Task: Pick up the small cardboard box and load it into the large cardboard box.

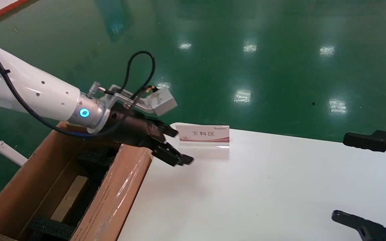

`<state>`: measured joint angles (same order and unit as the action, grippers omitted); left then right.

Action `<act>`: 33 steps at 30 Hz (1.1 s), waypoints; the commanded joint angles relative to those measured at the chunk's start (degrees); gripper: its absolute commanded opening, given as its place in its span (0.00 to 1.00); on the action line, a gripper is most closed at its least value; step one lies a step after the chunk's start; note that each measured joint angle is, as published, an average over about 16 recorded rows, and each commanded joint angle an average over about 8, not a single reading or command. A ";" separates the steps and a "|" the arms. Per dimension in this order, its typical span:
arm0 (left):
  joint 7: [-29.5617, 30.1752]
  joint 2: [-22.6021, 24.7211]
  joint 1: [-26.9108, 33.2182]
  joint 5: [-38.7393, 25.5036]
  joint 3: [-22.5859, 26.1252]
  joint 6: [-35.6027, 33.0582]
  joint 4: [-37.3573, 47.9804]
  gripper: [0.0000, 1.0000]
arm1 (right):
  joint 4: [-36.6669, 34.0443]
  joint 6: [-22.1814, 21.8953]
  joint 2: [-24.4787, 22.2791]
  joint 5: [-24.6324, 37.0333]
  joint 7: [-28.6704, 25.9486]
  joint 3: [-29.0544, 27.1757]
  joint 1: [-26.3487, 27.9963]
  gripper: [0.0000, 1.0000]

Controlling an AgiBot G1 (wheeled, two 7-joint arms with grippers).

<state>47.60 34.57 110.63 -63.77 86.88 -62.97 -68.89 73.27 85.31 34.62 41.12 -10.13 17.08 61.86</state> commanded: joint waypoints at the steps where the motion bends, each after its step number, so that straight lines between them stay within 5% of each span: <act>1: -1.97 0.02 -2.62 1.17 -3.78 -1.21 -0.25 1.00 | 0.00 0.00 0.00 -0.01 0.01 0.01 0.00 1.00; 33: -33.32 0.40 -44.37 19.81 -64.08 -20.55 -4.24 1.00 | 0.14 0.18 0.19 0.35 -0.29 -0.51 -0.15 1.00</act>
<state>15.12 34.96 67.39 -44.51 24.41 -82.96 -73.01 73.41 85.48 34.81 41.46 -10.42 16.57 61.72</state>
